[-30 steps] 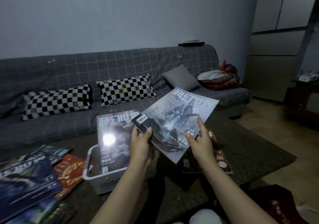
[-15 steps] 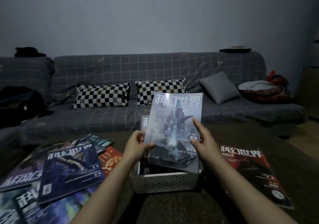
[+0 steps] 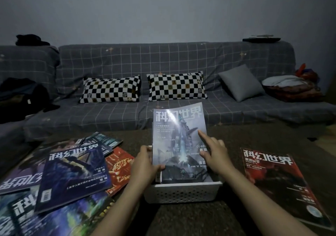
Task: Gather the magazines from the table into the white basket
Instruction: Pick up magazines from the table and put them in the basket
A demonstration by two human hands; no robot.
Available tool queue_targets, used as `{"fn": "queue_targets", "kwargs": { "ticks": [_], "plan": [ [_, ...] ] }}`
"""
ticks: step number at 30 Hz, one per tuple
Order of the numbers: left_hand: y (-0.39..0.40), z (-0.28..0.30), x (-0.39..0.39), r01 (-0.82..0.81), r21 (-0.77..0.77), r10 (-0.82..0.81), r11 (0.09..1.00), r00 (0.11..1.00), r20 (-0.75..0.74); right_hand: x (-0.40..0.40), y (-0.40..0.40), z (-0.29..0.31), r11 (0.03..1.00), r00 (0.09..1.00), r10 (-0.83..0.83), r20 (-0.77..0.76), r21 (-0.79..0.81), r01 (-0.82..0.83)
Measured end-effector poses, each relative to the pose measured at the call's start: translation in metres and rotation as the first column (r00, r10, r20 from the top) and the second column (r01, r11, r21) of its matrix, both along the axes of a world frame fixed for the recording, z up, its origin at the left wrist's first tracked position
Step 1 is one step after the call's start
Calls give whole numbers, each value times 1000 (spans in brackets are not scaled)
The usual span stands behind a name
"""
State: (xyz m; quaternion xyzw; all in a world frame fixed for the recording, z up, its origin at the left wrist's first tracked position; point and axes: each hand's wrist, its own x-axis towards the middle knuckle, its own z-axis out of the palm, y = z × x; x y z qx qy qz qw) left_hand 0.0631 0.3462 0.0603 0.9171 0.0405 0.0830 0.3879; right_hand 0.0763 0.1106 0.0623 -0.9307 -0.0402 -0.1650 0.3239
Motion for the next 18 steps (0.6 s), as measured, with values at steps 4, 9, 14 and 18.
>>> {"fn": "queue_targets", "kwargs": {
  "ticks": [4,9,14,18],
  "plan": [
    [6,-2,-4,63,44,-64,997,998,23,-4,2,-9,1000,1000,24,-13,-1,-24],
    [2,-2,-10,61,158,-67,986,997,35,-8,3,-16,997,1000,-12,-18,73,13],
    [-1,0,-13,38,240,-46,970,999,28,-12,2,-14,996,999,-12,-46,86,16],
    [-11,-1,-23,-21,212,3,977,996,87,-23,1,-10,996,997,-6,-76,90,13]
  ]
}}
